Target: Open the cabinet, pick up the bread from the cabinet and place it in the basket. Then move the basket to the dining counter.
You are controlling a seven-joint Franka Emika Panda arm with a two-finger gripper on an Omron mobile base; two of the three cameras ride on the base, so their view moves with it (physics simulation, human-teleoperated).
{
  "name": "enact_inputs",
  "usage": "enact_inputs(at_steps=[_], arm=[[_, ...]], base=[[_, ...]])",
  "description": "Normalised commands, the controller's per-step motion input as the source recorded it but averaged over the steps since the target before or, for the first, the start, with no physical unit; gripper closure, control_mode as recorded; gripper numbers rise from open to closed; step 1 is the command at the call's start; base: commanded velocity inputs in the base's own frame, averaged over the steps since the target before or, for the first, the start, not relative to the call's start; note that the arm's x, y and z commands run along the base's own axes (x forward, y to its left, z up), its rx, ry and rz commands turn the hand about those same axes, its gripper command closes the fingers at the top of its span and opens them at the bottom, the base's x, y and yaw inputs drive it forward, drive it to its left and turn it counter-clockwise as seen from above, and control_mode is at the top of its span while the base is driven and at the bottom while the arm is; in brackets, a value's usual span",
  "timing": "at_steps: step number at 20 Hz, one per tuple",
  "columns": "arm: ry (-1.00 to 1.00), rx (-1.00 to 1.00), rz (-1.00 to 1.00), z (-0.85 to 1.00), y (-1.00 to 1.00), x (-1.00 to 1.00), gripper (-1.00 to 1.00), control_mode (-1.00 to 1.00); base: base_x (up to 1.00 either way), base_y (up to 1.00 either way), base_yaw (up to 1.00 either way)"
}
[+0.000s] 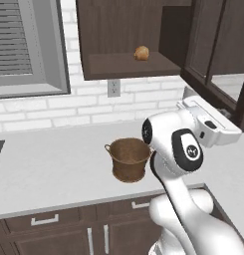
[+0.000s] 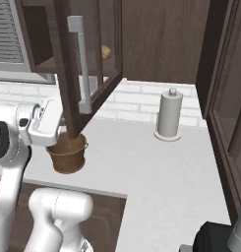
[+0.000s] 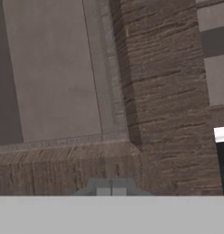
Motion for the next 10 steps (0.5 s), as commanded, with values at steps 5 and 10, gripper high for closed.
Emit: enact_inputs(at_steps=[5,10], arm=[[0.00,0.02,0.09,0.00,-0.53,0.03,1.00,-1.00],[0.00,0.01,0.10,0.00,-0.50,0.00,1.00,-1.00]], base=[[0.00,0.00,0.00],[0.00,0.00,0.00]])
